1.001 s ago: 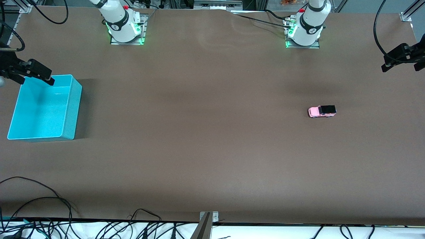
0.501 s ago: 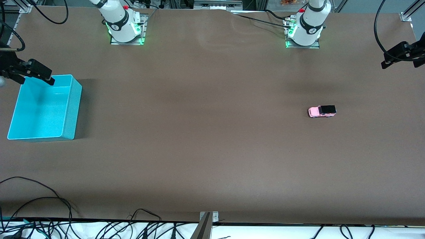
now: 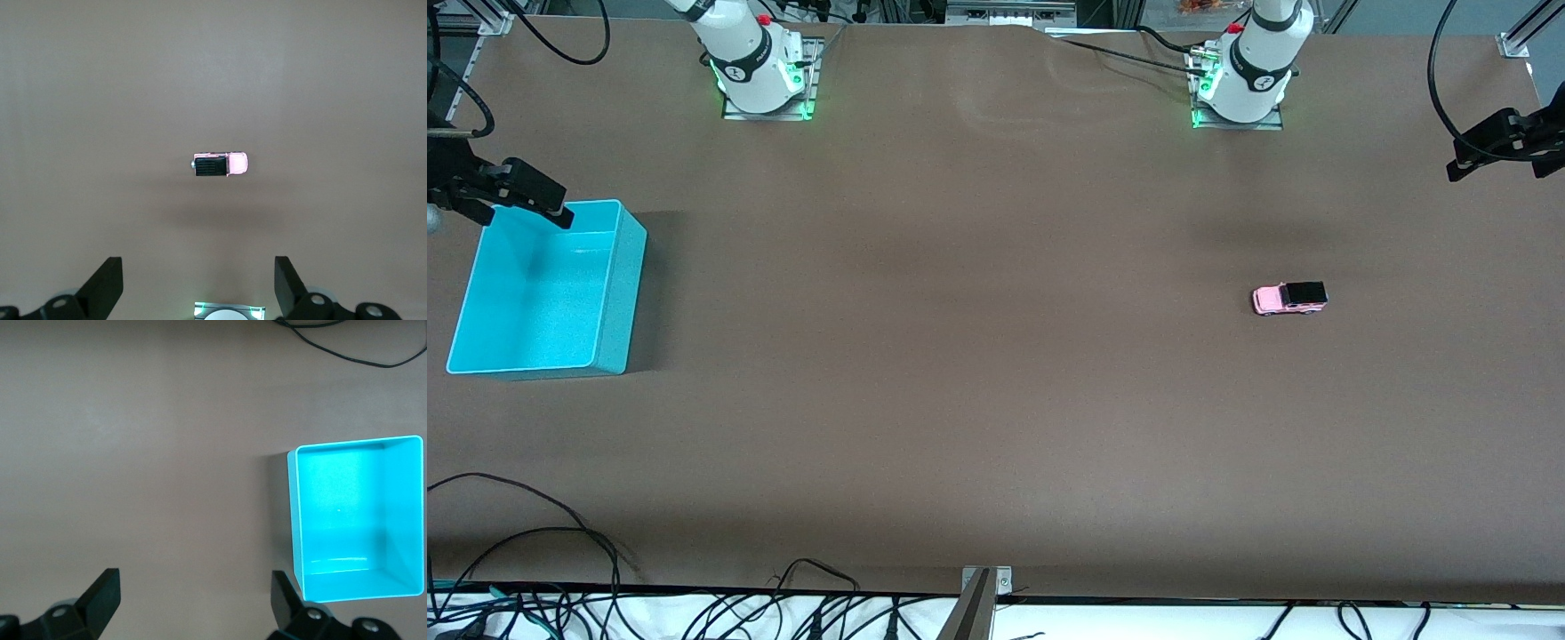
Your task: Wind and store pink jeep toy
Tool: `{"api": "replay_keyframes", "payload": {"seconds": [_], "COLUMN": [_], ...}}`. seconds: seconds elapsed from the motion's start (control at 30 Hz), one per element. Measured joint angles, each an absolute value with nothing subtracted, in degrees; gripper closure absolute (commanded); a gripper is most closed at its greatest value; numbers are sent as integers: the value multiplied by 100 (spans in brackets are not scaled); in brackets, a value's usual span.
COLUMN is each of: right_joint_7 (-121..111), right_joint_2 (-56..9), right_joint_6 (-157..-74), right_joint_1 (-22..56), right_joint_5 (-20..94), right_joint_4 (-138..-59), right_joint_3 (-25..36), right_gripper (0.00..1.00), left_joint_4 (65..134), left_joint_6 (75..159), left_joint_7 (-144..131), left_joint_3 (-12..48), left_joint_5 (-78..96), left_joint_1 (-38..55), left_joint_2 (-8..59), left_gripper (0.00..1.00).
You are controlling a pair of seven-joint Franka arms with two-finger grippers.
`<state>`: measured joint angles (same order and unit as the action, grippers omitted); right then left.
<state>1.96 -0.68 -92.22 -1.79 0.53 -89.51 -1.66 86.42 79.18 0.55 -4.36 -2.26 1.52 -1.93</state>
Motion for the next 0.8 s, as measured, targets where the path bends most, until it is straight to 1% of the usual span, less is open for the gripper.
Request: {"api": "replay_keyframes", "payload": {"seconds": [0.53,0.8], "right_joint_7": [195,189], "right_joint_2": [-68,-68], "right_joint_6": [-9222,-9204], "right_joint_1": [-181,-187], "right_joint_5": [53,53], "right_joint_4": [-8951,-8951], "right_joint_3": [-154,-15], "right_gripper": [0,0], "left_joint_4": [8642,8642], "left_joint_6": [7918,7918], "left_joint_7": [55,55], "left_joint_3": [-434,-434], "left_joint_5": [-224,-224], "left_joint_1": [152,152], "left_joint_2": [-193,-193], "left_gripper": [0,0]}}
